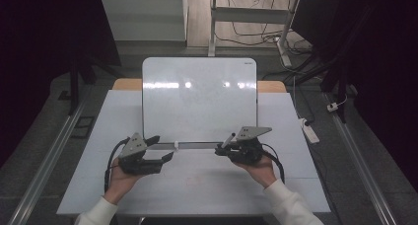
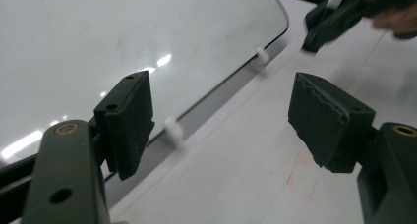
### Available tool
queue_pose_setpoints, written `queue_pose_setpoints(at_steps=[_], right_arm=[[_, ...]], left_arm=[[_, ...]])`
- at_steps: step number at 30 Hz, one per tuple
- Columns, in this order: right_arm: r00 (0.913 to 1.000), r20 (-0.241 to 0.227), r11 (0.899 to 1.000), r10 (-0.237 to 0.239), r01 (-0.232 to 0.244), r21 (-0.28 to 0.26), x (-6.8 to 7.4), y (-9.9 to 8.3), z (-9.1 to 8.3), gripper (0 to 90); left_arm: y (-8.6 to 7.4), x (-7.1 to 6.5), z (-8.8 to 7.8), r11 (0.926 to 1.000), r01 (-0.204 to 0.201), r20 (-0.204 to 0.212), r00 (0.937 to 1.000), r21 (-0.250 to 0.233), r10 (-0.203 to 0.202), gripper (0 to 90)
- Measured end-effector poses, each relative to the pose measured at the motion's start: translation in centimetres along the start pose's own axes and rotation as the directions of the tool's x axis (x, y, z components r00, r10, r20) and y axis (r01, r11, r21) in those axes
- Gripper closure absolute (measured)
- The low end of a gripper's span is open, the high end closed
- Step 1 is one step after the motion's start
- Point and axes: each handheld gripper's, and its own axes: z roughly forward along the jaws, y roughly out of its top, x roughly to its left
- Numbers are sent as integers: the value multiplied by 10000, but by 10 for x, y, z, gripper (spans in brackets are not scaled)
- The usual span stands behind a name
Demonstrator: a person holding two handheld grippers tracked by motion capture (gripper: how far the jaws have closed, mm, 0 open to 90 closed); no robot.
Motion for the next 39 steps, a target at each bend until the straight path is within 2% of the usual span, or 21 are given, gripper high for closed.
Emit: queue_pose_setpoints(at_steps=[7,11,14,17,24,27,31,33,36,37,39], right_arm=[[9994,-333,9997,-36,44,249,4,-1,10,768],[9988,-490,9995,-34,49,319,6,-1,14,768],[9981,-614,9991,33,-6,432,6,-2,17,768],[9973,-737,9984,61,-19,569,6,-2,19,768],[9946,-1034,9960,56,37,891,5,-1,24,768],[9928,-1199,9940,5,126,1083,5,-1,25,768],[9907,-1360,9910,-47,229,1320,6,0,25,768],[9898,-1425,9886,-71,284,1476,5,0,24,768],[9866,-1630,9836,-103,393,1758,4,0,24,768],[9855,-1693,9816,-106,425,1861,3,0,24,768],[9857,-1679,9789,-120,459,1989,3,0,24,767]], left_arm=[[22,-8,19,9994,-344,577,9977,-87,349,259],[36,-12,32,9984,-522,1078,9927,-228,543,274],[45,-17,44,9977,-621,1499,9865,-269,654,282],[53,-24,56,9961,-819,1926,9774,-333,868,292],[69,-37,82,9923,-1145,2927,9482,-466,1232,360],[71,-40,91,9918,-1196,3305,9351,-441,1275,418],[71,-41,97,9913,-1264,3831,9144,-372,1310,533],[71,-41,98,9902,-1365,3941,9088,-294,1370,602],[71,-40,99,9904,-1365,3976,9077,-233,1345,738],[71,-40,99,9907,-1345,4050,9048,-214,1316,784],[71,-40,99,9912,-1311,4116,9025,-172,1265,800]])
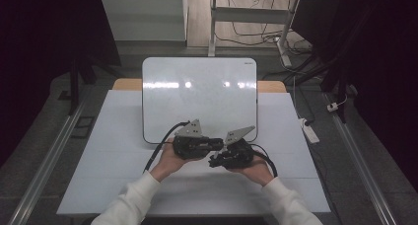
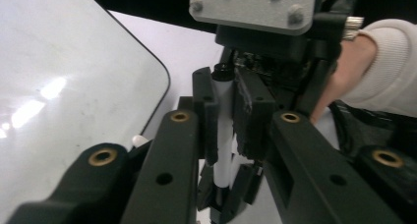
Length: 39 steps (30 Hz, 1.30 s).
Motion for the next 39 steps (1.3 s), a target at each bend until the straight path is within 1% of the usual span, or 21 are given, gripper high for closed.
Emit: queue_pose_setpoints(at_steps=[5,7,8,9,11,12,14,15,17,18,21,23,25,27,28,29,31,33,34,36,39], right_arm=[[9996,246,9998,138,-134,-140,1,-1,-2,744],[9963,814,9976,281,-228,-654,3,-2,-6,642],[9912,1268,9946,381,-255,-1001,5,-3,-8,597],[9823,1796,9896,525,-270,-1415,8,-5,-11,557],[9480,3068,9698,846,-76,-2439,18,-11,-17,514],[9259,3653,9605,958,104,-2782,25,-14,-19,513],[8719,4794,9514,999,573,-3026,37,-18,-18,502],[8490,5175,9474,1066,712,-3121,42,-19,-17,500],[8268,5515,9423,1107,891,-3227,48,-20,-15,501],[8173,5652,9418,1121,940,-3228,51,-19,-14,501],[8024,5839,9371,1236,992,-3347,57,-18,-11,517],[7848,6052,9355,1334,1019,-3384,59,-17,-8,527],[7567,6389,9396,1390,1030,-3265,61,-16,-5,535],[7409,6573,9402,1376,1110,-3220,62,-16,-2,555],[7389,6586,9396,1423,1085,-3247,62,-15,-1,564],[7296,6684,9405,1443,1089,-3219,61,-15,1,576],[7243,6735,9403,1479,1081,-3227,60,-14,3,614],[7123,6864,9410,1469,1132,-3188,59,-13,4,653],[7107,6878,9405,1476,1144,-3201,58,-13,4,690],[6958,7027,9405,1485,1203,-3178,57,-14,4,734],[6908,7043,9381,1635,1121,-3277,55,-15,1,766]], left_arm=[[0,-1,-2,9999,72,-213,9997,-143,-75,808],[0,-1,-4,9995,162,-444,9989,-284,-174,808],[0,-1,-5,9990,248,-585,9979,-377,-270,809],[0,-1,-6,9985,332,-771,9964,-429,-364,809],[-1,0,-7,9969,550,-1152,9915,-568,-612,809],[-2,1,-7,9954,709,-1279,9887,-638,-786,808],[-4,3,-6,9921,996,-1607,9808,-757,-1107,809],[-5,3,-6,9908,1092,-1690,9781,-798,-1214,809],[-6,3,-4,9880,1261,-1917,9712,-892,-1412,809],[-6,3,-3,9863,1331,-2008,9680,-970,-1504,808],[-5,2,0,9817,1504,-2193,9601,-1171,-1732,809],[-4,2,3,9781,1663,-2273,9548,-1254,-1914,809],[-3,2,8,9742,1871,-2326,9491,-1265,-2125,809],[-2,1,13,9715,1988,-2344,9458,-1294,-2248,809],[-1,0,15,9716,1991,-2358,9454,-1281,-2248,808],[0,-1,16,9717,1989,-2359,9455,-1277,-2245,809],[1,-3,20,9708,1993,-2311,9463,-1338,-2261,808],[2,-4,22,9708,1971,-2274,9476,-1370,-2244,808],[2,-5,23,9713,1935,-2318,9472,-1384,-2217,808],[2,-6,24,9710,1927,-2339,9466,-1416,-2219,808],[2,-7,24,9704,1907,-2362,9460,-1480,-2219,808]])
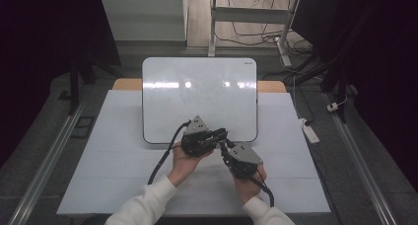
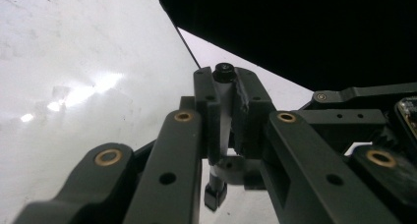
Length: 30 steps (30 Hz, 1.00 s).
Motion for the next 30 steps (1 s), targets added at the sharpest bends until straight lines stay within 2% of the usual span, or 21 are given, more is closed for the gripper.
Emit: queue_pose_setpoints(at_steps=[3,10,12,14,16,20,23,27,30], right_arm=[[9999,105,10000,8,-8,26,-4,0,-1,799],[9999,-138,10000,6,-5,56,-10,1,-2,804],[9998,-188,10000,40,-41,-35,-13,4,-3,805],[9998,-129,9998,155,-156,-78,-21,8,-5,805],[9993,-46,9993,367,-367,-3,-35,12,-6,805],[9940,245,9931,1067,-1077,462,-69,18,-1,804],[9901,395,9857,1346,-1379,965,-88,22,7,804],[9871,417,9725,1547,-1596,1699,-104,27,22,804],[9825,349,9552,1829,-1860,2303,-112,29,35,804]], left_arm=[[-1,-1,0,9999,-115,-18,9999,16,115,807],[-2,-2,-2,9994,-321,-10,9995,-92,321,790],[-1,-1,-8,9989,-458,-77,9989,-71,457,695],[0,2,-19,9979,-643,-188,9978,-24,643,605],[-1,6,-32,9974,-688,-195,9974,214,692,533],[-14,14,-62,9928,-850,-728,9932,842,912,410],[-30,20,-85,9869,-848,-1164,9880,1374,1011,364],[-54,31,-113,9821,-504,-1573,9843,1816,797,337],[-70,38,-131,9800,-229,-1863,9806,1977,605,335]])
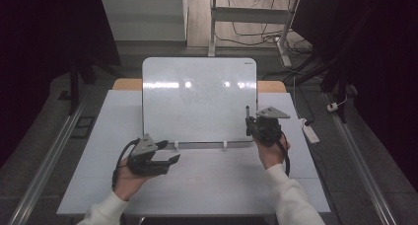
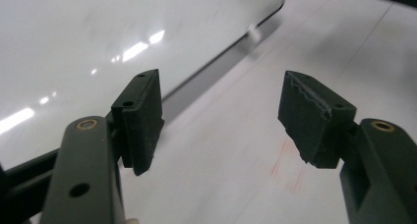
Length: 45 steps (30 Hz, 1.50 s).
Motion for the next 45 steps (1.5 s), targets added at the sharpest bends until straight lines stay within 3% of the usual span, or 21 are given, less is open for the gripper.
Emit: queue_pose_setpoints(at_steps=[6,13,23,35,41,45], right_arm=[[9998,24,9979,190,-191,622,-4,8,19,803],[9994,156,9953,301,-314,912,-5,12,36,803],[9990,355,9954,257,-289,915,-10,9,44,801],[9984,557,9965,-118,72,829,-9,8,43,785],[9984,534,9977,-193,158,657,-9,9,40,731],[9985,420,9991,-339,328,278,-8,9,30,635]], left_arm=[[-27,18,-23,9989,472,-465,9978,28,-470,333],[-45,30,-31,9953,962,-707,9929,58,-956,330],[-50,32,-30,9955,935,-879,9919,180,-916,330],[-52,32,-29,9951,957,-945,9912,244,-930,328],[-53,33,-30,9949,982,-975,9906,219,-956,328],[-54,33,-31,9951,960,-1021,9904,235,-931,328]])
